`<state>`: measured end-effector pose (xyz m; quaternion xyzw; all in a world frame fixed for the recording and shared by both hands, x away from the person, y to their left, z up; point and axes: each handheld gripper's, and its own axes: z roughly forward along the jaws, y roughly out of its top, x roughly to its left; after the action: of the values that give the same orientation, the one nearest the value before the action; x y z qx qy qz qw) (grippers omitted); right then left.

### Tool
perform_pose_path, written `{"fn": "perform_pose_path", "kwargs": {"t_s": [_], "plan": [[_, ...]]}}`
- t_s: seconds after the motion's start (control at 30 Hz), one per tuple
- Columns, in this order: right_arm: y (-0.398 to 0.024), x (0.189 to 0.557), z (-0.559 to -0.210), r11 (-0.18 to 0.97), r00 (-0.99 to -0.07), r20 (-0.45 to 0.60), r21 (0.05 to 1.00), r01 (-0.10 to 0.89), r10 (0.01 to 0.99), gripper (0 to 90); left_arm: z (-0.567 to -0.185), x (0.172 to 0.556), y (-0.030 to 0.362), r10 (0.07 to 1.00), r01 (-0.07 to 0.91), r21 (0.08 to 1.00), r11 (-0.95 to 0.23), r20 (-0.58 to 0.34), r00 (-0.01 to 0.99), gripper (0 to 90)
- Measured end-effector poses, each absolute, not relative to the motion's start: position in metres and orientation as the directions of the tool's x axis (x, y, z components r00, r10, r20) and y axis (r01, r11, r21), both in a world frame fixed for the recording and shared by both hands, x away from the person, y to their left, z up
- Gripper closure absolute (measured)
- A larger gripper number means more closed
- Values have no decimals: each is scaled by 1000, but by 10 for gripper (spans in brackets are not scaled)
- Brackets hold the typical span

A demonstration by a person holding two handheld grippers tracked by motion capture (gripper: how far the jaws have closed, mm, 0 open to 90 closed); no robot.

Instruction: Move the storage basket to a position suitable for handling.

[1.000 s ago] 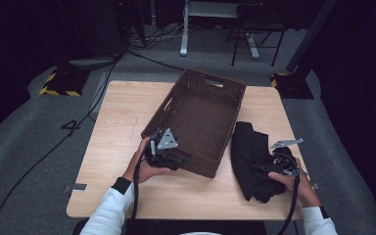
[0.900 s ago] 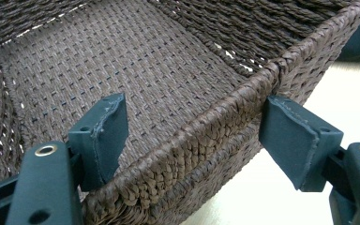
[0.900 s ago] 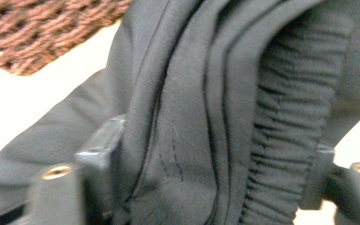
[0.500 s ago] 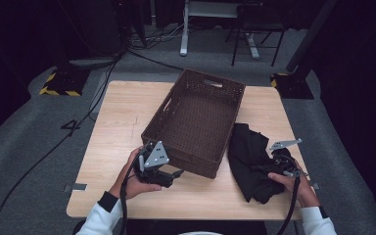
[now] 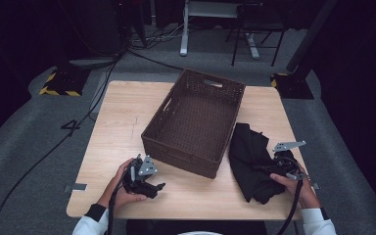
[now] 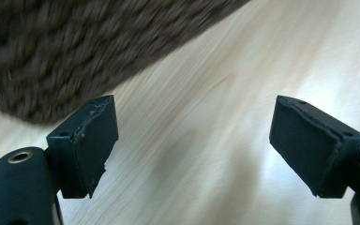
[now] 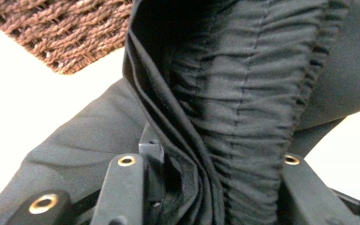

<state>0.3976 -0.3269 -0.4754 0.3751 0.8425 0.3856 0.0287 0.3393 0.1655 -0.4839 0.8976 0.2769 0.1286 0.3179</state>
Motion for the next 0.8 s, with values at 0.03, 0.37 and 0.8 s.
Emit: {"fn": "perform_pose_path", "kwargs": {"t_s": [0.03, 0.37, 0.8], "plan": [[-327, 397, -475, 421, -720, 239, 675, 606, 652, 635, -487, 343, 167, 577, 422, 632, -650, 49, 815, 164], [-337, 393, -471, 365, -716, 260, 719, 592, 648, 651, -501, 354, 176, 581, 448, 658, -605, -19, 814, 146], [-350, 389, -459, 306, -712, 258, 770, 559, 652, 658, -504, 356, 180, 580, 433, 685, -586, -18, 814, 125]]}}
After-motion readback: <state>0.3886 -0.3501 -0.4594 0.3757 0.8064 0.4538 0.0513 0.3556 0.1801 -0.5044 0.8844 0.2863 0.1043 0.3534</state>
